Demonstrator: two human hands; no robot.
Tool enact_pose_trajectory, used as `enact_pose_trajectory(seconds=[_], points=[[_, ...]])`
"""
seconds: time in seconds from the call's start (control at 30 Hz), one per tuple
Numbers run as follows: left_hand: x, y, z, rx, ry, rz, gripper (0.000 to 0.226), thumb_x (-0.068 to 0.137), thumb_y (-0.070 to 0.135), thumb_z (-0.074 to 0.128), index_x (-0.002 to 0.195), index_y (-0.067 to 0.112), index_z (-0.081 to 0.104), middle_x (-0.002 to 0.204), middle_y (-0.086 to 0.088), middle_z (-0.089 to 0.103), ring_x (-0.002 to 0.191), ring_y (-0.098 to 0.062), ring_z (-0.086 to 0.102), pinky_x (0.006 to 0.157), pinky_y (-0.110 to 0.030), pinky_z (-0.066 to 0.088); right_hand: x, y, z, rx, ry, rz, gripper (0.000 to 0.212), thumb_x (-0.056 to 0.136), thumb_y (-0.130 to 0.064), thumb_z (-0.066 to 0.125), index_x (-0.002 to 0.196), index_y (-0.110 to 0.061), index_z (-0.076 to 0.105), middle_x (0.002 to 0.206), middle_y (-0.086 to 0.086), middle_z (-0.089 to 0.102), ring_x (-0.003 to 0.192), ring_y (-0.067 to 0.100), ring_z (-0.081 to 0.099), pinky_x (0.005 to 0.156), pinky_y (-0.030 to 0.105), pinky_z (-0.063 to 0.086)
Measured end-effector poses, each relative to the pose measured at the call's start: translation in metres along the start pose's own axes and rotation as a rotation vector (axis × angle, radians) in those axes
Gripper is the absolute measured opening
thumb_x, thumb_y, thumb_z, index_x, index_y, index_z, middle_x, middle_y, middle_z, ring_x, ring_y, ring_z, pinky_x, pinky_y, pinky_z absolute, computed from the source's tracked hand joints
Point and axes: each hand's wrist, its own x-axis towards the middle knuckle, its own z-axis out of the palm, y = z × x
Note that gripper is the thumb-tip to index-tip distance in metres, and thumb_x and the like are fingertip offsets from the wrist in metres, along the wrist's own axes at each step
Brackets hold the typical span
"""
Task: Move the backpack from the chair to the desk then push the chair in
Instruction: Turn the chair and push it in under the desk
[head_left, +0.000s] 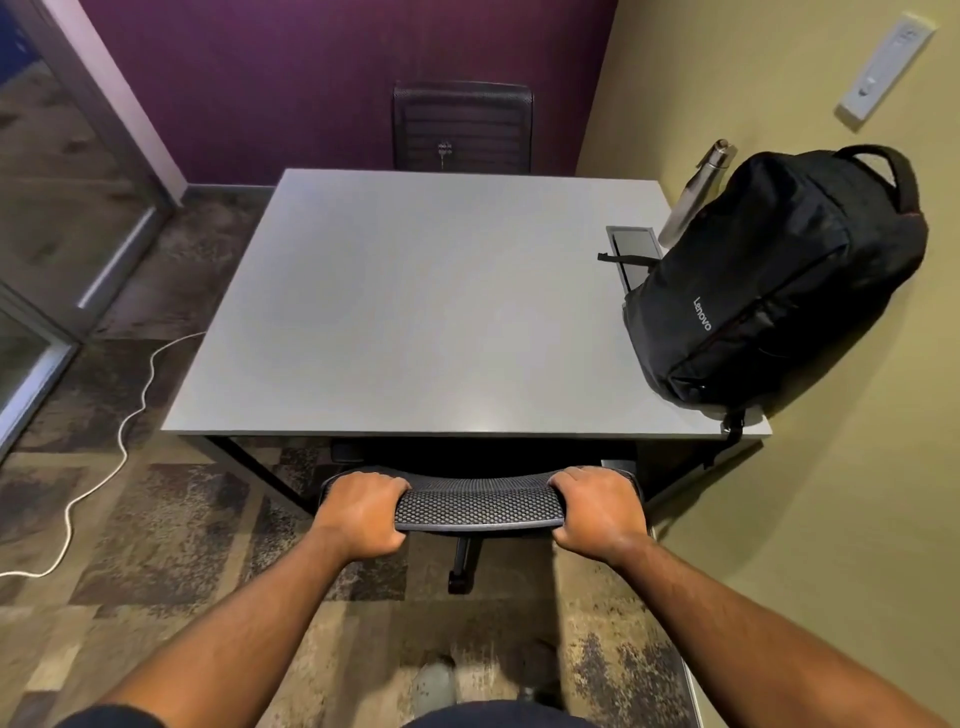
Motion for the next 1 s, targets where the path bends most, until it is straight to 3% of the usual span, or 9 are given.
enact_pose_trajectory(seconds=[0.43,1.0], points=[[-0.037,0.031,0.015,0.041,-0.041,-0.023,0.048,0.070,0.050,0.054,0.114,0.030,0.061,0.107,0.003,0.070,0.102,-0.022,0.066,0.085,-0.038,0.053,-0.031,0.006,-0.001,-0.058,-0.019,-0.043,0.052,0.065,-0.051,0.061,0.112,-0.032,0.069,0.104,-0.011,0.073,0.098,0.015,0.067,0.089,0.033,0.054],[0.018,0.001,-0.015,0.043,-0.020,0.050,0.035,0.066,0.052,0.052,0.095,0.033,0.061,0.084,0.008,0.067,0.075,-0.016,0.063,0.067,-0.036,0.054,0.026,0.020,-0.018,-0.067,-0.040,-0.038,0.054,0.067,-0.053,0.059,0.118,-0.033,0.065,0.105,-0.011,0.070,0.098,0.015,0.065,0.086,0.034,0.054]])
